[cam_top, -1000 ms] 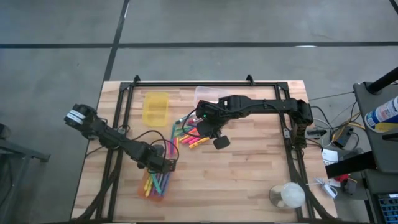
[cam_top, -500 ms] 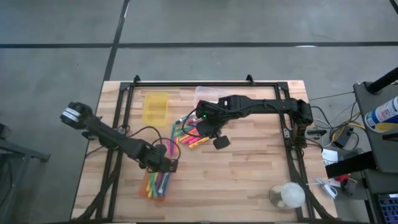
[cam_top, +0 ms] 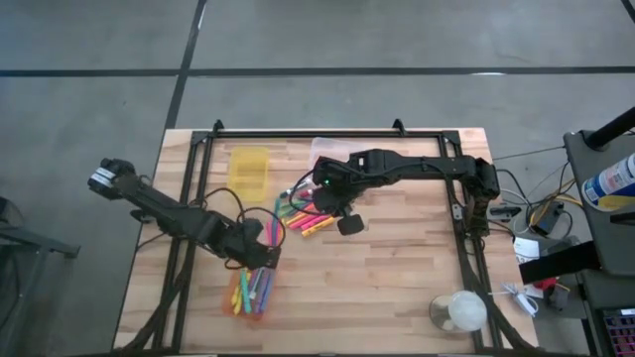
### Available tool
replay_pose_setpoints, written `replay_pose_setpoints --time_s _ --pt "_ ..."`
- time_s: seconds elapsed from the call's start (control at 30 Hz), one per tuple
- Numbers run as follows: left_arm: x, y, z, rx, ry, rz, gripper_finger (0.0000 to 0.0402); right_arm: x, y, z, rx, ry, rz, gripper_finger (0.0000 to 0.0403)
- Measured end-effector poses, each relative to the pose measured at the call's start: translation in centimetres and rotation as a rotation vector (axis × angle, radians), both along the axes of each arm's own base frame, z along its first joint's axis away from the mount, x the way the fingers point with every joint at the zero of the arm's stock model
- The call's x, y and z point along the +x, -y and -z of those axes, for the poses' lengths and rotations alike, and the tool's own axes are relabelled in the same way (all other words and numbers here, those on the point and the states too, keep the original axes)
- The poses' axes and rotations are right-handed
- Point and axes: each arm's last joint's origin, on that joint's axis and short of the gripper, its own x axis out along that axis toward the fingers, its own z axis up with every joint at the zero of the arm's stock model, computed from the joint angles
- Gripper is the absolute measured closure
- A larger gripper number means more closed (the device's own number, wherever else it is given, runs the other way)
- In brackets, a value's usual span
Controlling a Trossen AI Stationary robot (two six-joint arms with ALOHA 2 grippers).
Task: Pick & Place Markers
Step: Put the green marker from the orange bin into the transparent bin
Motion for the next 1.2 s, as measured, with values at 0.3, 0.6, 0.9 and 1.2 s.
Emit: replay_pose_setpoints --time_s 0.3,0.6,0.9,1.2 --pt "-1.3 -1.7 -5.0 0.244 0.202 -0.143 0.0345 -0.4 0.4 -3.7 0.047 0.112 0.041 0.0346" --pt "-2.9 -4.0 -8.2 0.503 0.378 -0.343 0.0345 -0.5 2.1 -7.9 0.129 0.279 0.179 0.0346" --pt "-4.3 -5.7 -9.8 0.676 0.442 -0.421 0.0345 0.0 3.8 -10.4 0.577 0.414 0.100 0.0311" --pt "-4.6 -6.0 -13.2 0.827 0.536 -0.327 0.0345 1.8 3.5 -10.1 0.625 0.549 0.116 0.0223"
